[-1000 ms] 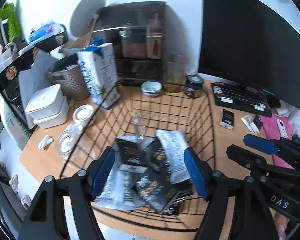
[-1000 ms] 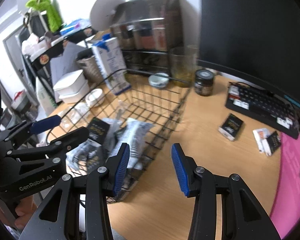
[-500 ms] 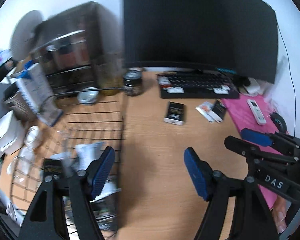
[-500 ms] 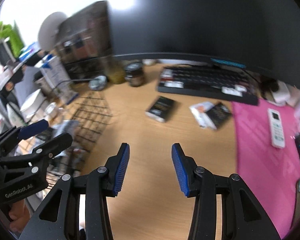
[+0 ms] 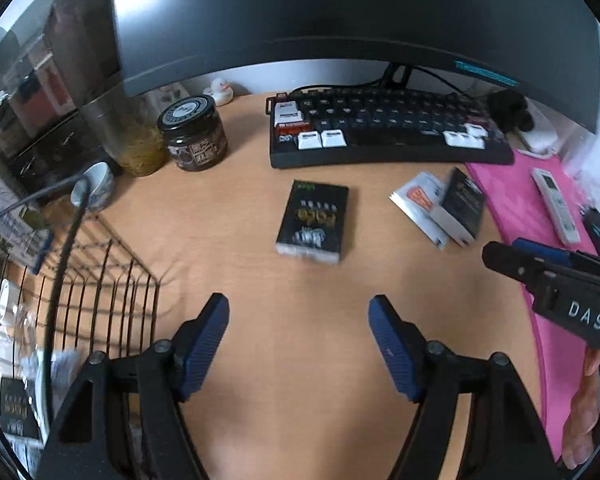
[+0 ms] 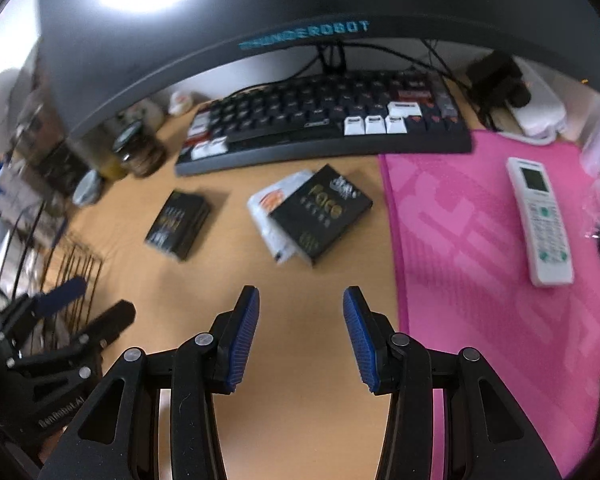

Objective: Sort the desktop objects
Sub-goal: 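Move both grippers back over the desk toward the remaining tissue packs, then grasp a black Face tissue pack with the left gripper while the right gripper grasps another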

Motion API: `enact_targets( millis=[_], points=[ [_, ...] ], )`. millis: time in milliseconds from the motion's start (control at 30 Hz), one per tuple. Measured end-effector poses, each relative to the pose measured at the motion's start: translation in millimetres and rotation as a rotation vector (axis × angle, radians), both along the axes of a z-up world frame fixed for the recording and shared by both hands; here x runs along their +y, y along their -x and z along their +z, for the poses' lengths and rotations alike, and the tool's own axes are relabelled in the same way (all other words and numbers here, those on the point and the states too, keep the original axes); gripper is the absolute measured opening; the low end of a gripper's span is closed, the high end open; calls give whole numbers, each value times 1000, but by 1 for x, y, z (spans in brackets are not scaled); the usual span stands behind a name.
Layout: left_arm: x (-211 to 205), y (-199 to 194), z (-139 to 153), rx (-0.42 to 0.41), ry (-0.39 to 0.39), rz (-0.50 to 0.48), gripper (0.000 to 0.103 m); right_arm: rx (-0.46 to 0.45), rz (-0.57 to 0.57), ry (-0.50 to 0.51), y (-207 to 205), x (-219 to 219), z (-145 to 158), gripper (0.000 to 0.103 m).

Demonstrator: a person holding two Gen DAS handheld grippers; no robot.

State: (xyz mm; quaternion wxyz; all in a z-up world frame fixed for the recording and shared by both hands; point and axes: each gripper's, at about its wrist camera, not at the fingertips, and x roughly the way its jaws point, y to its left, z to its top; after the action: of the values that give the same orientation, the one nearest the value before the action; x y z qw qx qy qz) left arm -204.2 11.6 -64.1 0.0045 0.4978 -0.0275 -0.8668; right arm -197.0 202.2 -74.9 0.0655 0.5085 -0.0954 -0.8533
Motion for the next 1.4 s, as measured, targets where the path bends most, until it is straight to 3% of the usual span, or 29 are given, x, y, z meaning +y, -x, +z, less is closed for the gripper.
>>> enact_targets(
  millis=[233, 500, 733, 933, 967, 1000, 1033, 1067, 1200, 1400],
  points=[
    [-2, 40, -14, -32, -2, 20, 76, -22, -66, 40, 47, 5, -12, 44],
    [-5, 63, -19, -48, -7, 29, 76, -17, -98, 44, 71, 4, -14, 44],
    [-6, 76, -26, -53, -14, 38, 76, -31, -77, 41, 76, -5, -26, 55],
    [-6, 80, -27, -53, -34, 19, 76, -51, -31, -5, 70, -16, -29, 54],
    [-5, 80, -27, -53, -36, 14, 71, -52, -22, -18, 68, -18, -30, 48],
    [-5, 79, -27, -52, -49, -2, 65, -54, -13, -25, 66, -20, -30, 48],
    [-4, 78, -26, -54, -70, -17, 52, -56, -6, -27, 64, -21, -29, 47],
    [-3, 76, -26, -63, -91, -33, 47, -61, 0, -25, 61, -20, -28, 47],
    [1, 67, -24, -60, -54, -38, 45, -64, 16, -30, 44, -18, -23, 47],
    [0, 41, -24, -60, -59, -53, 44, -56, 23, -21, 0, -7, -12, 47]
  ],
)
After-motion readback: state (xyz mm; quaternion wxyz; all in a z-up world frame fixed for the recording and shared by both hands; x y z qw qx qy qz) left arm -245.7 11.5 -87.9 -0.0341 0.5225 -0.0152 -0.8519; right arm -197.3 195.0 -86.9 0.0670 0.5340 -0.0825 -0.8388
